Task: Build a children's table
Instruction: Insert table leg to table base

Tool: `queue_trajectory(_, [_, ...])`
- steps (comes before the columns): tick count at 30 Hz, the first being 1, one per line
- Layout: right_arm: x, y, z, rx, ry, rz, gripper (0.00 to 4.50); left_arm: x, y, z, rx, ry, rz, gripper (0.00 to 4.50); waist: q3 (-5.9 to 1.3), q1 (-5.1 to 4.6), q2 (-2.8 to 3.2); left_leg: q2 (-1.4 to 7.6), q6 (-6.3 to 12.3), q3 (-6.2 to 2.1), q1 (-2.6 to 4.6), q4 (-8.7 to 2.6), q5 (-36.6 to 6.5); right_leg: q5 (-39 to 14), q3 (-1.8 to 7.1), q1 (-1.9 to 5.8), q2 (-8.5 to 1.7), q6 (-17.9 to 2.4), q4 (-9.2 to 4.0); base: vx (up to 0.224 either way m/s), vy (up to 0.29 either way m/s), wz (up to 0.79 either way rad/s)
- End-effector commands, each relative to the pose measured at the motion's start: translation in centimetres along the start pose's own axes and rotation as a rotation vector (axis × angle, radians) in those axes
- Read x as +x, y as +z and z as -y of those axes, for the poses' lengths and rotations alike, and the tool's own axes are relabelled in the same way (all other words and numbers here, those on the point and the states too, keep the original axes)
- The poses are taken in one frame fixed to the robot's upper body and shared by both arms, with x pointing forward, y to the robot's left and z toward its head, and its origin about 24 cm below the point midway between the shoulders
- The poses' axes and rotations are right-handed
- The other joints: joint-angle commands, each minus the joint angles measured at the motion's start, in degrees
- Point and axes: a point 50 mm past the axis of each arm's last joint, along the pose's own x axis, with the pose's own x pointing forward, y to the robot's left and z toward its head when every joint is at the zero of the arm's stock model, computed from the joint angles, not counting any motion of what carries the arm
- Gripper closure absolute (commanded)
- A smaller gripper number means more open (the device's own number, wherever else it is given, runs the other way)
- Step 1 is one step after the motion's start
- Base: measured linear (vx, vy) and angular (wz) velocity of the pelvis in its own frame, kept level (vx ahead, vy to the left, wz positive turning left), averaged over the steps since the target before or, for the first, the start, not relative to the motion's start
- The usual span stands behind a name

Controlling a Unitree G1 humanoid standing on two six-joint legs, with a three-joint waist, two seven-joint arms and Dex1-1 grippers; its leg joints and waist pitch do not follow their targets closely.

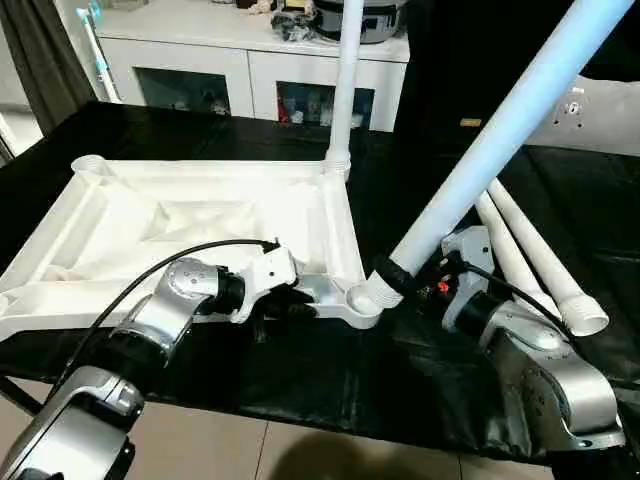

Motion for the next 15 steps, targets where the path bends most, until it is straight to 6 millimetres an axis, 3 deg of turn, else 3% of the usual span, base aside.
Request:
queue_trajectory(1, [-0.2, 0.5, -0.1, -0.015, 0.025, 0.008, 2.59, -0.2, -0.6, 0.0, 0.003, -0.021, -0.054, 4.27, -3.3, -0.17, -0.07, 2.37, -0.19, -1.17, 0.18, -4.54, -17.79, -30.18, 2.37, 2.31, -3.87, -5.1, -5.68, 0.0, 0.0, 0.0])
queue_trajectory(3, [-0.1, 0.5, -0.1, -0.021, 0.036, 0.0, 2.59, -0.4, -0.8, -0.2, 0.029, -0.035, -0.091, 4.35, -3.46, -0.09, 0.05, 2.44, 0.02, -1.17, 0.1, -4.56, -16.63, -28.25, 2.54, 2.4, -3.93, -5.47, -5.47, 0.0, 0.0, 0.0])
queue_trajectory(7, [0.1, 0.6, -0.1, -0.03, 0.059, -0.009, 2.59, -0.9, -0.8, -0.4, 0.059, -0.05, -0.127, 4.48, -3.63, -0.02, -0.09, 2.51, 0.51, -0.89, -0.11, -4.46, -14.33, -22.24, 2.77, 2.68, -3.95, -8.09, -4.69, 0.0, 0.0, 0.0])
queue_trajectory(12, [0.8, 0.7, -0.7, -0.026, 0.15, -0.055, 2.59, -1.0, 0.1, -0.5, 0.085, -0.072, -0.08, 4.5, -3.49, 0.07, -0.13, 2.44, 0.63, -0.82, -0.07, -4.41, -13.76, -23.91, 2.66, 2.77, -3.91, -8.24, -4.78, 0.0, 0.0, 0.0])
queue_trajectory(15, [1.1, 0.6, -1.2, -0.029, 0.199, -0.086, 2.59, -0.9, 0.4, -0.2, 0.099, -0.089, -0.059, 4.5, -3.58, 0.02, -0.05, 2.54, 0.62, -0.84, -0.12, -4.42, -13.43, -22.2, 2.7, 2.82, -3.91, -8.77, -4.58, 0.0, 0.0, 0.0])
